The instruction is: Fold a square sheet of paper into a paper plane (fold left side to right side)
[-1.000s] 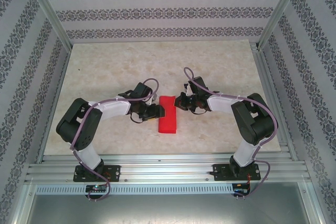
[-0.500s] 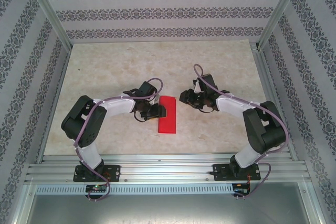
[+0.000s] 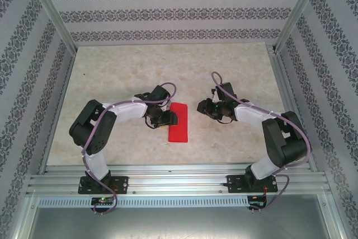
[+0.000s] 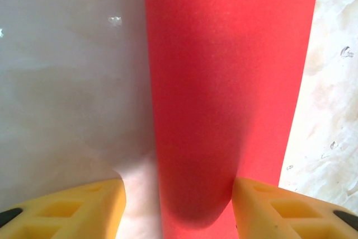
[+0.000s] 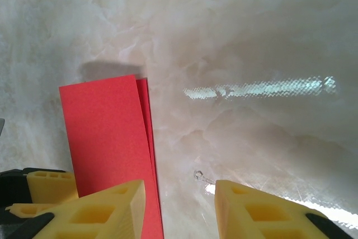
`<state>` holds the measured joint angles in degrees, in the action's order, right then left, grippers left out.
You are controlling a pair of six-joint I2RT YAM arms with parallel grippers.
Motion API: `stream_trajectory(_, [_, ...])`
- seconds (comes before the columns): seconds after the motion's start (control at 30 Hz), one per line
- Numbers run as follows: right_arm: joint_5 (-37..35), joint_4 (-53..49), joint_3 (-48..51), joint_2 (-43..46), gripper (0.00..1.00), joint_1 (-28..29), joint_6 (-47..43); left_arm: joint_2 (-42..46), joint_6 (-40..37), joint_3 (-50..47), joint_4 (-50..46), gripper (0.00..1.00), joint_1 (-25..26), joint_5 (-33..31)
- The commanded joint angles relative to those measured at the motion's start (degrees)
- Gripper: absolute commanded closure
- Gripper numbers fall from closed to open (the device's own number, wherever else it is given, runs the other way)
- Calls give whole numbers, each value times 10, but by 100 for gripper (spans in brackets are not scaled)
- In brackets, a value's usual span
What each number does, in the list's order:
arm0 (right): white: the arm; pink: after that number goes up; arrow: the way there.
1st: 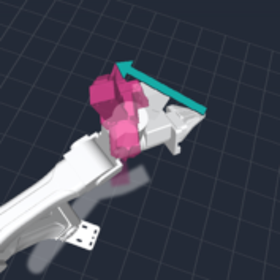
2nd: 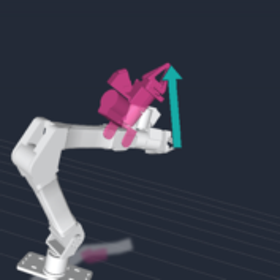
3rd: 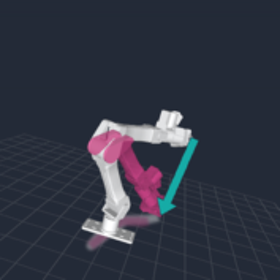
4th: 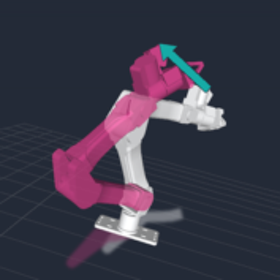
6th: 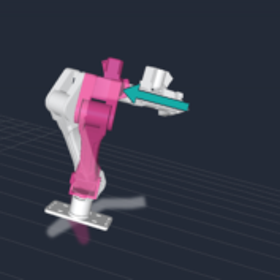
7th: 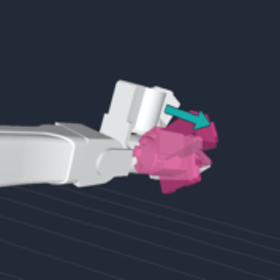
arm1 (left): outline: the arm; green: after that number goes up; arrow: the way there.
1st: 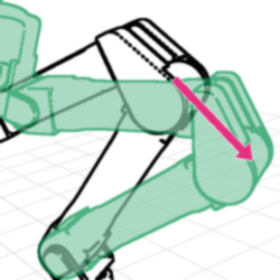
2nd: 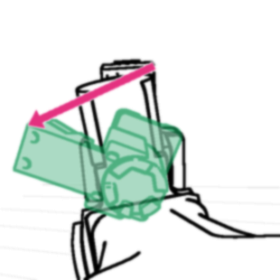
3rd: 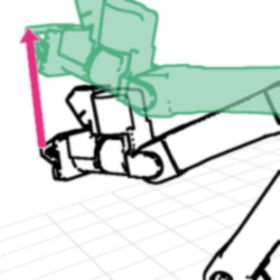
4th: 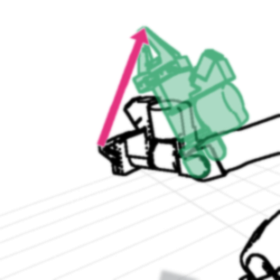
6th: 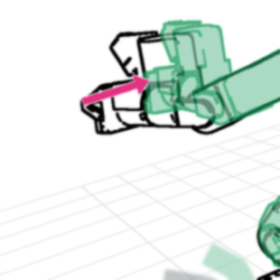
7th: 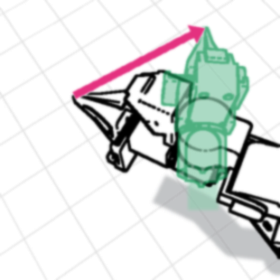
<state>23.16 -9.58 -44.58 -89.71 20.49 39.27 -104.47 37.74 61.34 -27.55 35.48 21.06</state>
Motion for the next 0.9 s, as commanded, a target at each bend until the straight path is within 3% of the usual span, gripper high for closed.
stream_trajectory(0.0, [1,9,9,10,62,-1,-2,-40,-18,-1,18,44,20,-24])
stream_trajectory(0.57, [7,16,9,4,63,10,8,-69,-33,23,-4,44,32,-34])
stream_trajectory(0.87, [22,49,1,-25,69,56,52,-73,-31,26,-8,44,34,-38])
